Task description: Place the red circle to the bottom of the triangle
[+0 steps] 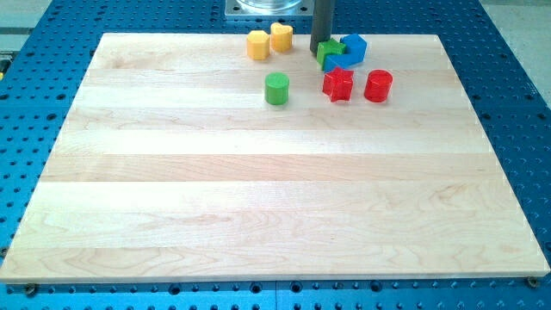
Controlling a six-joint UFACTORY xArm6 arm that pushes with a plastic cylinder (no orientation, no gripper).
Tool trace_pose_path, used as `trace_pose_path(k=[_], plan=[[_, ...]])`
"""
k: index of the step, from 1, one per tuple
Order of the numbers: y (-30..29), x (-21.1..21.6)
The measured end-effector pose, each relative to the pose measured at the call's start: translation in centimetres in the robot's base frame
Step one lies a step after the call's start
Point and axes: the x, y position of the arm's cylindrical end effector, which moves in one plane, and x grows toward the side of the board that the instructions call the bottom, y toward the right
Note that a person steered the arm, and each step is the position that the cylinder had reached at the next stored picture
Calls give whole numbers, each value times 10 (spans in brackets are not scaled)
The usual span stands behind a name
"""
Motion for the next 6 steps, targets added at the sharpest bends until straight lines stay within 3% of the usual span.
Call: trace_pose_path(k=[1,2,4,5,6], plan=[[-1,52],[-1,52],[56,14],[144,38],[147,60]])
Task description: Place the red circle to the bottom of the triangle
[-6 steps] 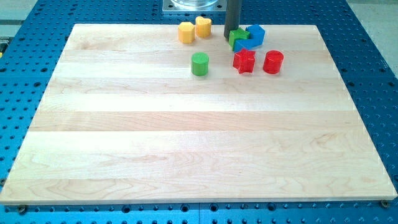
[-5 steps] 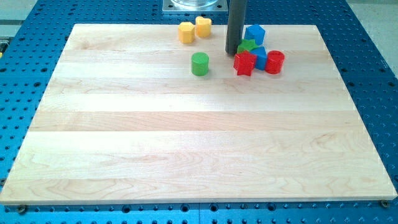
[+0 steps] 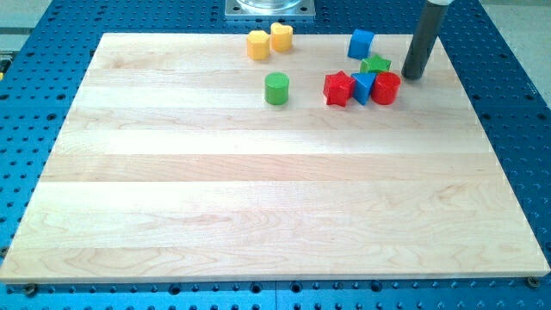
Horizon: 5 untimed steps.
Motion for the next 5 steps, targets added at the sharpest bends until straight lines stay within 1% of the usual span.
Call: trace_pose_path(k=[1,3,4,5], plan=[[-50,36],[-63,61],[-1,34],[-24,12]])
